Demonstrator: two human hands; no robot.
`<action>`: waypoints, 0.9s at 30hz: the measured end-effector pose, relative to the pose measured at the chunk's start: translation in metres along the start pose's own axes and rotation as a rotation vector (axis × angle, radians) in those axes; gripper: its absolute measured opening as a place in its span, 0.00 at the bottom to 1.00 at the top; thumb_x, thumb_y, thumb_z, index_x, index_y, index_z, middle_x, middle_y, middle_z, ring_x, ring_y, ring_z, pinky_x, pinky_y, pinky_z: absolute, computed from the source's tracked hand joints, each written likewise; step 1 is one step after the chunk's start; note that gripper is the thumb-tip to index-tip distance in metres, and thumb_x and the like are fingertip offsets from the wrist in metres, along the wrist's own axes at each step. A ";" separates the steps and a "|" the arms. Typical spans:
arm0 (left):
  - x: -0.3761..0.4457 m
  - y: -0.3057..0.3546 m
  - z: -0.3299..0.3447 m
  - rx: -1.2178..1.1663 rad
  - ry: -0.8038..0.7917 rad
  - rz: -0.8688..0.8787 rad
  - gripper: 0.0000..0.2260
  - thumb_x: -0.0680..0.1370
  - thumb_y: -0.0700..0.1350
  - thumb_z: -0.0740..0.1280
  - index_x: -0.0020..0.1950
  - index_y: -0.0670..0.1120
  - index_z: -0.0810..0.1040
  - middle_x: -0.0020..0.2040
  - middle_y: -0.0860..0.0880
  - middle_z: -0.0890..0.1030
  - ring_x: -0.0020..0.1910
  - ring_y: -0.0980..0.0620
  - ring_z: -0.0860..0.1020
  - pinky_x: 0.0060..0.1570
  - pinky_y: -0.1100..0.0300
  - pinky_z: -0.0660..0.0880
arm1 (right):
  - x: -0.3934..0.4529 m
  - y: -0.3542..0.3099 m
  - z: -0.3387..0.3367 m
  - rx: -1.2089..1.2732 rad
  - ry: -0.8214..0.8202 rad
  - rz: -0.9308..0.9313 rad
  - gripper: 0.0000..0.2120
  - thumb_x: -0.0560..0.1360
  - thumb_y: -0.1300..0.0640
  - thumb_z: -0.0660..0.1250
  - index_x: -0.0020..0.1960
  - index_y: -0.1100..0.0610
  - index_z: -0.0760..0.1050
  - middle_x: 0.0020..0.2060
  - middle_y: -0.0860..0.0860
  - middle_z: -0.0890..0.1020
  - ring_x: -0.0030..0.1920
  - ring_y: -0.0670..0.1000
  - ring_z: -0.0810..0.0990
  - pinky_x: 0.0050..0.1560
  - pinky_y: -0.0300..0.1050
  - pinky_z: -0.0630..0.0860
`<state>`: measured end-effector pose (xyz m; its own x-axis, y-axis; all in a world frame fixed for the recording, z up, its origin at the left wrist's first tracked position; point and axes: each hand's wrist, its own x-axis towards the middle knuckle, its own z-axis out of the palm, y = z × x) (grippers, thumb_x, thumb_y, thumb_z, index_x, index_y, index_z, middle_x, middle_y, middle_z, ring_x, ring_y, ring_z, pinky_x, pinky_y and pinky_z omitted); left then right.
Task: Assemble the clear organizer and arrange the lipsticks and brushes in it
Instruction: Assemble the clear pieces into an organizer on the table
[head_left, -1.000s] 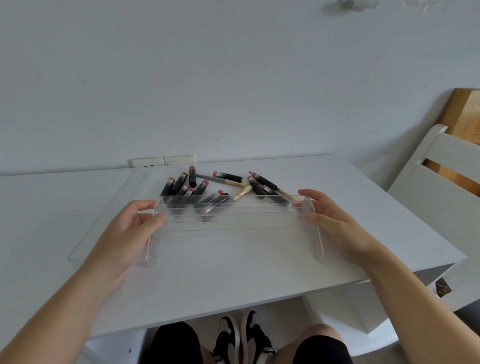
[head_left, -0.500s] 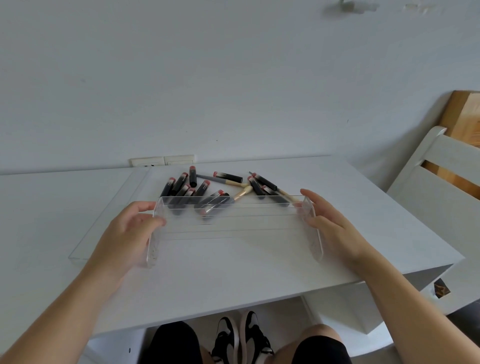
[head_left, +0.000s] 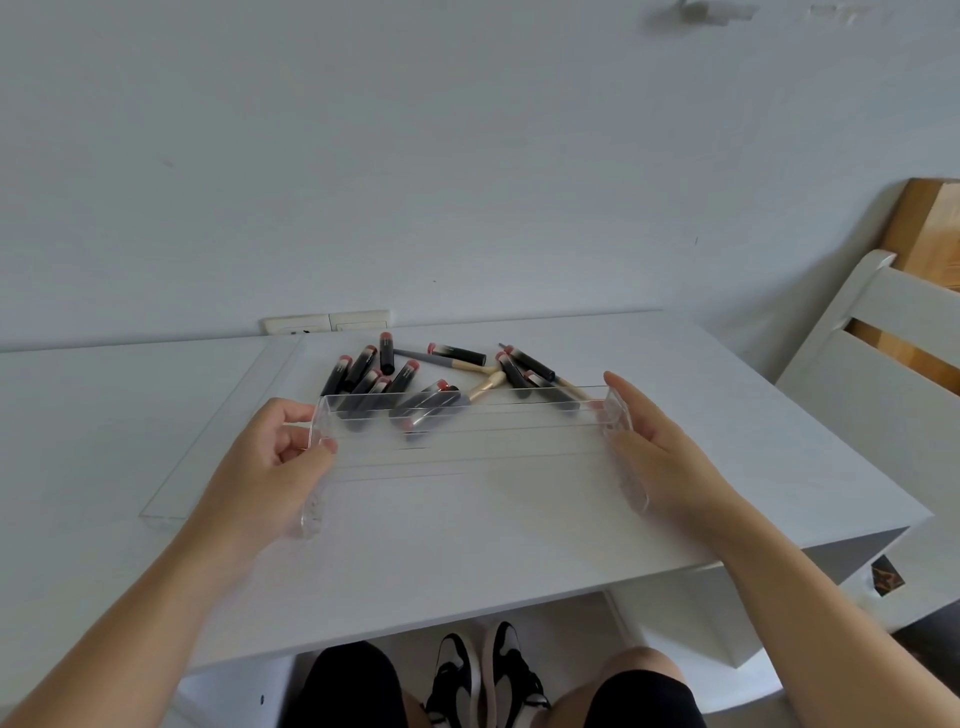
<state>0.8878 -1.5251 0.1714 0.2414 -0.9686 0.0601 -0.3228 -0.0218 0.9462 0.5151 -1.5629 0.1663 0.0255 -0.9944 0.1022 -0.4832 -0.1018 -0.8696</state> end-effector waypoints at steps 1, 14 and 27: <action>0.001 -0.001 0.000 0.004 -0.001 0.001 0.09 0.72 0.50 0.70 0.49 0.61 0.77 0.42 0.48 0.84 0.38 0.48 0.75 0.39 0.53 0.69 | 0.000 -0.001 0.001 -0.005 0.009 0.006 0.24 0.82 0.51 0.58 0.73 0.30 0.61 0.55 0.48 0.79 0.50 0.49 0.80 0.31 0.26 0.74; 0.004 -0.002 0.002 0.126 0.006 0.035 0.16 0.78 0.39 0.68 0.46 0.62 0.73 0.29 0.56 0.79 0.24 0.60 0.70 0.34 0.57 0.65 | 0.011 0.001 0.002 0.079 -0.028 0.104 0.28 0.74 0.62 0.62 0.59 0.27 0.70 0.52 0.34 0.82 0.41 0.42 0.80 0.46 0.44 0.76; 0.009 0.010 -0.004 0.192 -0.068 -0.118 0.13 0.75 0.41 0.72 0.51 0.55 0.72 0.44 0.44 0.83 0.39 0.46 0.78 0.40 0.53 0.72 | 0.009 -0.023 -0.007 0.099 -0.153 0.193 0.26 0.73 0.67 0.68 0.65 0.44 0.71 0.55 0.44 0.78 0.53 0.48 0.78 0.51 0.44 0.72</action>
<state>0.8908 -1.5329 0.1826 0.2271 -0.9710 -0.0748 -0.4656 -0.1758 0.8673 0.5206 -1.5692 0.1908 0.0764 -0.9875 -0.1378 -0.4040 0.0957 -0.9097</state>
